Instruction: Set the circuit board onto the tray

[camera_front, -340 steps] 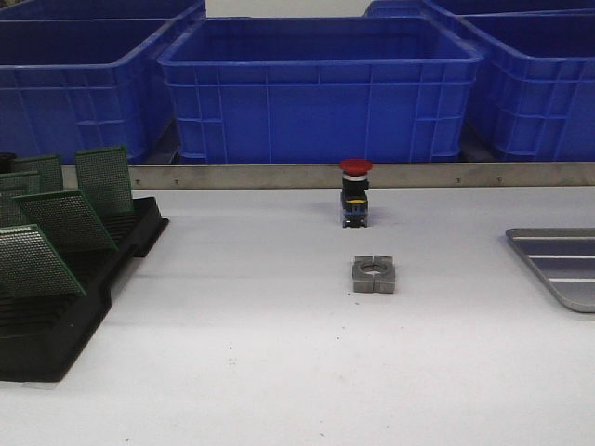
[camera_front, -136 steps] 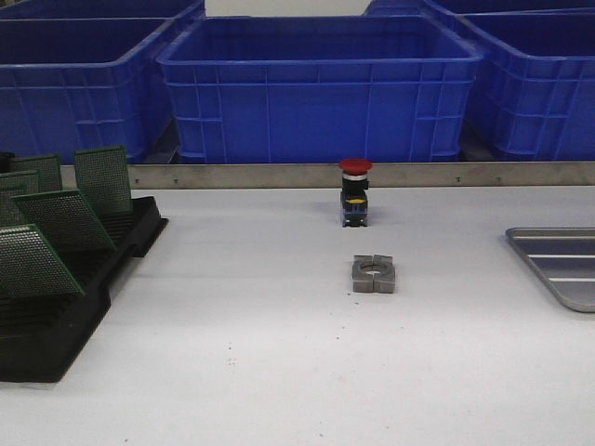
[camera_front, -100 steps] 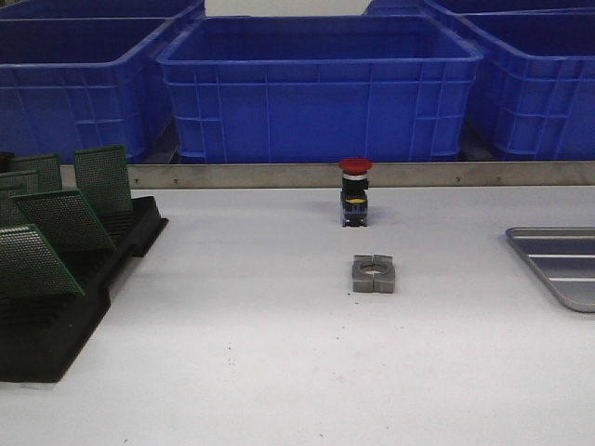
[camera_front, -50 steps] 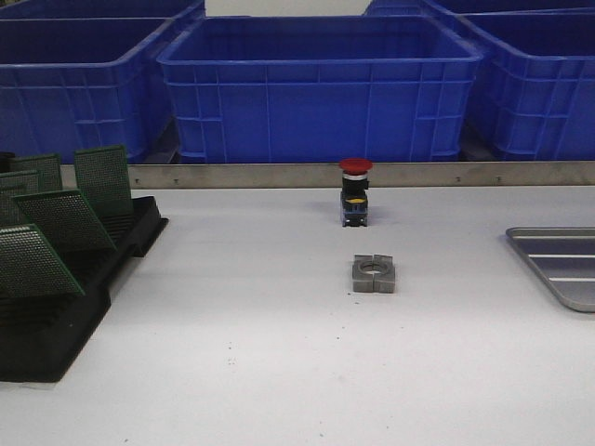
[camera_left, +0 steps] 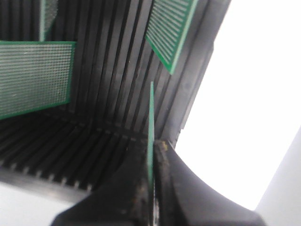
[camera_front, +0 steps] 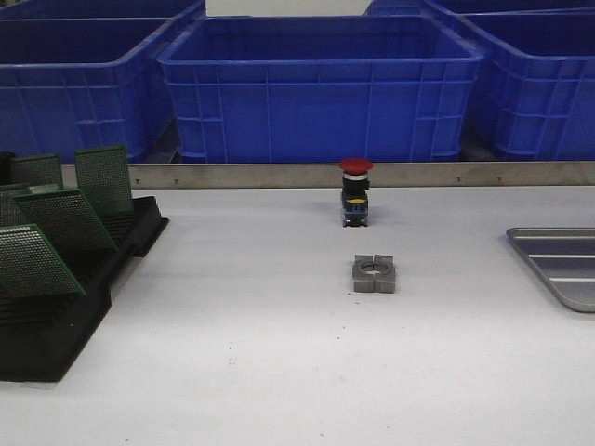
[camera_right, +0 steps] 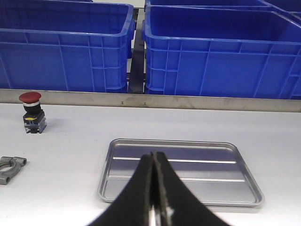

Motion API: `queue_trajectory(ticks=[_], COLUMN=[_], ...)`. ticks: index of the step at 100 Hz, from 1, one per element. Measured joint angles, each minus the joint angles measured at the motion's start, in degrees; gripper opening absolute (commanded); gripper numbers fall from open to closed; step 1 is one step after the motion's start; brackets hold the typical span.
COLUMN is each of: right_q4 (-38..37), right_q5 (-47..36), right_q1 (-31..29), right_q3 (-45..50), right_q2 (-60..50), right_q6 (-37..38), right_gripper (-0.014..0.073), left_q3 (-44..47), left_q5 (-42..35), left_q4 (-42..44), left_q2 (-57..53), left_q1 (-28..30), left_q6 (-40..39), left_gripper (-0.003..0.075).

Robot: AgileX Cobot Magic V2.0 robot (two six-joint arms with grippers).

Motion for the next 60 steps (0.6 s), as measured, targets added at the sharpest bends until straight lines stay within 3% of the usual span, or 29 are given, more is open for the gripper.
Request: queue_trajectory(ticks=[27,60], right_q4=[0.0,0.0], right_q5=[0.0,0.0], right_q1=[0.0,0.0], right_q3=[0.0,0.0], right_q2=[0.0,0.0], right_q6=[0.0,0.0], right_gripper=[-0.006,-0.006], left_q3=[-5.3,-5.3], left_q5=[3.4,3.8], left_q4=[-9.3,-30.6], left_q2=[-3.0,-3.3], left_q1=[0.0,-2.7], left_q6=[0.0,-0.1], left_gripper=[-0.0017,-0.0017])
